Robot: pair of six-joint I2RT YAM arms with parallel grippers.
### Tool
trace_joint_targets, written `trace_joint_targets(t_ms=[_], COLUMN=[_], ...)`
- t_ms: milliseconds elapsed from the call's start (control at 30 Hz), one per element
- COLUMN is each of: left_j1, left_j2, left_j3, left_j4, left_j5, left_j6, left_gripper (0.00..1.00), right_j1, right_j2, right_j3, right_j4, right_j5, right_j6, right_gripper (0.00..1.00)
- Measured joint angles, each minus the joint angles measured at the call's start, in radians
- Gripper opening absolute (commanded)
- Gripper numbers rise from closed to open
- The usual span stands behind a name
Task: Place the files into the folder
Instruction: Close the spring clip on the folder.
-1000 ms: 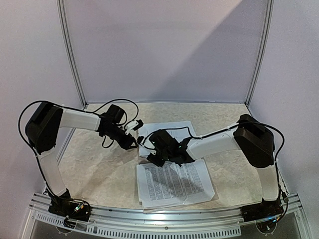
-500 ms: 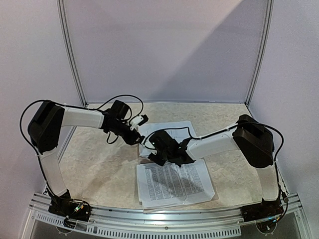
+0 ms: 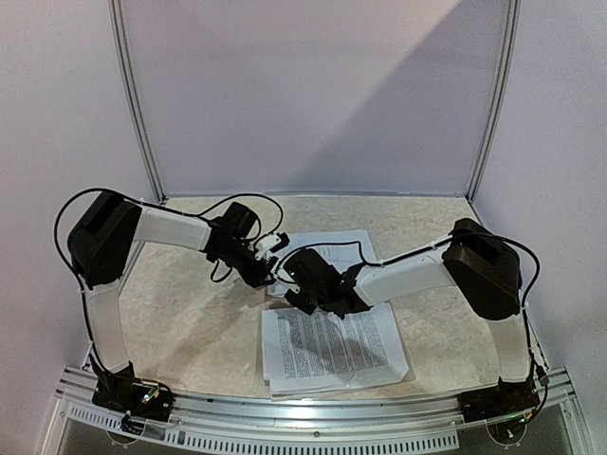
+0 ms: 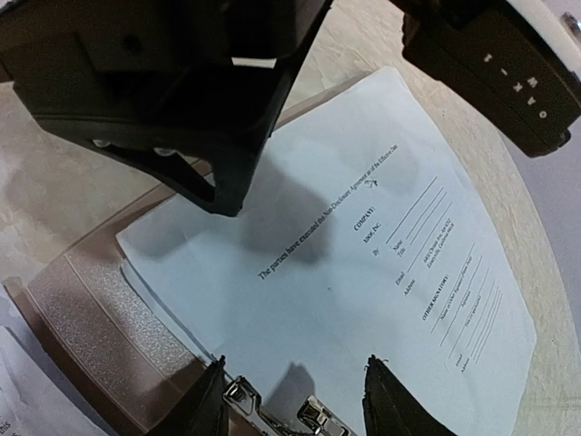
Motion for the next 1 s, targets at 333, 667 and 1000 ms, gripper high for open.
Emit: trace_joint_targets(t_ms=[333,667,1000], left_j1=[-0.001,-0.006,-0.011], left_j2=[0.000,0.000,0.000], left_j3=[0.000,0.062,0.073], left_j4=[-0.005,-0.051,-0.077], left_j5=[0.007,0.037,0.040], left_j6=[0.015,0.041,0.055], left_gripper=[0.49,0.50,0.50], right_j1=[0.000,0.000,0.000], right_j2=[-0.056,-0.086,-0.129], right_j3=[-0.066,-0.078,-0.122], right_j4=[0.021,0.035,0.012], right_j5=[0.043,0.113,0.189], right_j6=[0.031,0.054,0.102], right_gripper=[0.48,0.45,0.41])
